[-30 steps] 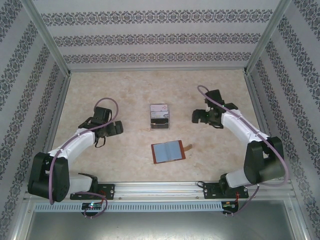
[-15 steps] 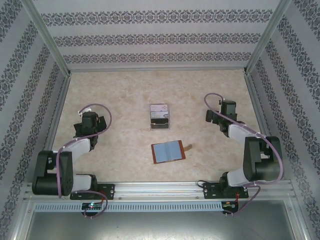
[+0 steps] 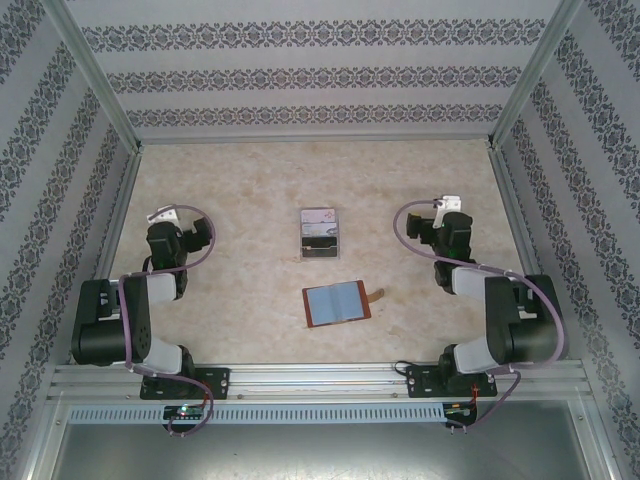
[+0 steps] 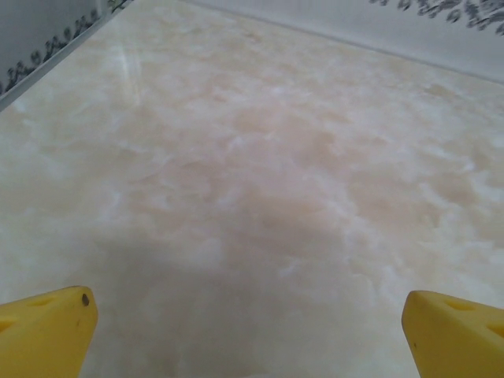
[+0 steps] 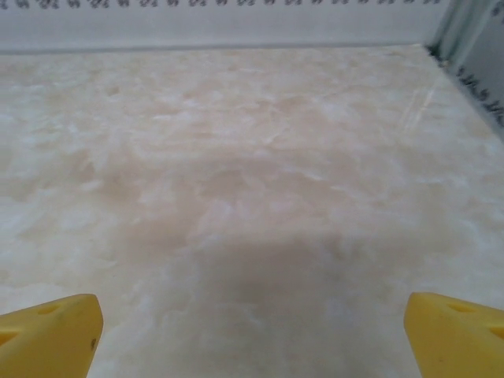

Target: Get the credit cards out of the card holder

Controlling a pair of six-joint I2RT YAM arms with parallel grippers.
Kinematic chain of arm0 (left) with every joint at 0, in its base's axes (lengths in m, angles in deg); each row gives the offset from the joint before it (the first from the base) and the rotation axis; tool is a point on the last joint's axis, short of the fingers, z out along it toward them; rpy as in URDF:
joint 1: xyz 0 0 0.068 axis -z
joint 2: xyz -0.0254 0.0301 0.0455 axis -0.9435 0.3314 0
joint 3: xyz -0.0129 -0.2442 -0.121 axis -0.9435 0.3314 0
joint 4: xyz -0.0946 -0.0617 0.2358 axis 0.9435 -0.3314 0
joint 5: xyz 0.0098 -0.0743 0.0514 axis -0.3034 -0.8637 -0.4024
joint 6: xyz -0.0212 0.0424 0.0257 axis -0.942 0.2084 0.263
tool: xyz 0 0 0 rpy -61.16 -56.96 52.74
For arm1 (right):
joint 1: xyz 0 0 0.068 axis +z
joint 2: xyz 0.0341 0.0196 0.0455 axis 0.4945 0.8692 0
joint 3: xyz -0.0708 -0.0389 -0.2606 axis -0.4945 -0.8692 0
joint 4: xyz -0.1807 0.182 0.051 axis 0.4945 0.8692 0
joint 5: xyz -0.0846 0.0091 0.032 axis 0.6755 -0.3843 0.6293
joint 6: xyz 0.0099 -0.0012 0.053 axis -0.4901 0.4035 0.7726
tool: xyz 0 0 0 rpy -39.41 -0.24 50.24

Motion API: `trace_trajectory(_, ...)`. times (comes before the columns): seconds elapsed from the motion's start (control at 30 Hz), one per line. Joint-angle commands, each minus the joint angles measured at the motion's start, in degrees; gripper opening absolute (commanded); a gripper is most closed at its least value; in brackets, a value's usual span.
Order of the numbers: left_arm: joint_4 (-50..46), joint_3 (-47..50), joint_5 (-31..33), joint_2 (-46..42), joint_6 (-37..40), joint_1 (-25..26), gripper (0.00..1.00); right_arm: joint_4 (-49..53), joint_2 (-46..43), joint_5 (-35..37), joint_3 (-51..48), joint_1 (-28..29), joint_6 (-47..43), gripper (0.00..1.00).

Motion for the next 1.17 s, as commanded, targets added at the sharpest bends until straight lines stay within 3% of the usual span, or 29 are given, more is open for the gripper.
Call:
trace_trajectory(0.0, 4.83, 0.53, -2.56, 0.65, 3.34, 1.74, 1.0, -7.02, 1.17, -2.52, -1.49, -0.16, -1.01, 0.98)
trace_trajectory(0.1, 2.66, -1.18, -2.7, 1.39, 4.7, 2.82, 1.0, -12.28, 2.48, -2.88, -3.7, -0.37, -0.93, 0.98)
trace_trajectory(0.27, 4.96, -1.57, -4.64, 4.29, 8.91, 5.56, 1.0, -11.34, 2.44, -3.31, -3.3, -0.39, -1.11, 0.98)
trace_trajectory(0.43, 12.92, 1.28, 0.03, 7.18, 10.19, 7.83, 1.0, -11.51, 2.46, -3.02, -3.3, -0.32, -1.11, 0.98)
trace_trajectory(0.5, 11.78, 0.91, 3.15, 6.96, 10.67, 9.06, 1.0, -11.51, 2.57, -2.7, -3.3, -0.31, -1.1, 0.98)
trace_trajectory(1.13, 12.91, 1.34, 4.44, 7.18, 10.81, 9.55, 1.0, -11.41, 2.63, -3.08, -3.19, -0.3, -1.25, 0.98)
